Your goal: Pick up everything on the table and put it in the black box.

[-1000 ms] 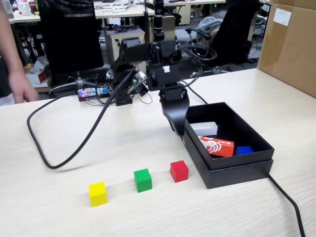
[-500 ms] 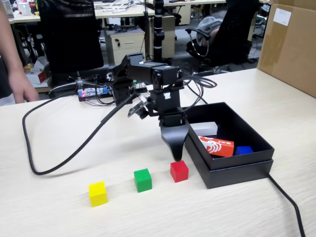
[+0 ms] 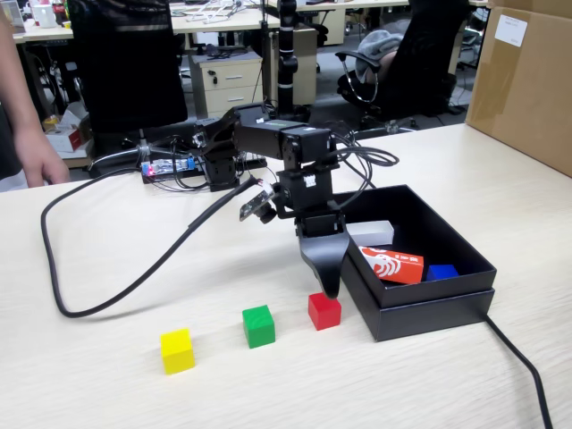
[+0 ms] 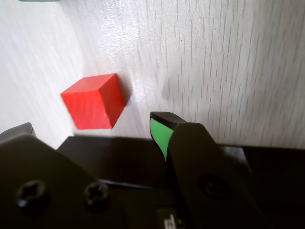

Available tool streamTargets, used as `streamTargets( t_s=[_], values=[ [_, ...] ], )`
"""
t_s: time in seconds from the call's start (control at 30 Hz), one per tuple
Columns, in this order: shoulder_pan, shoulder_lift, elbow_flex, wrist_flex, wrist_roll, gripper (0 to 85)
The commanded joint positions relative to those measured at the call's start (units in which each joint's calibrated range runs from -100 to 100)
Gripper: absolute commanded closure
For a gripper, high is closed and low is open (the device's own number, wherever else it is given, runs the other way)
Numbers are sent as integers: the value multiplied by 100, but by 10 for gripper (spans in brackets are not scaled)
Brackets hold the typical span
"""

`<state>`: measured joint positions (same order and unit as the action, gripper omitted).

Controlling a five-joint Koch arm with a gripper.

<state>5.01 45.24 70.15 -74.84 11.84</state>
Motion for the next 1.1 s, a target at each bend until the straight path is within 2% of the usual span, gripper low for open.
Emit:
streamTargets(
  t_s=[0.0, 0.73, 1.07],
  values=[
    [20, 83, 637, 283, -54, 371],
    [-15, 461, 673, 283, -54, 374],
    [-15, 461, 691, 283, -49, 435]
  ],
)
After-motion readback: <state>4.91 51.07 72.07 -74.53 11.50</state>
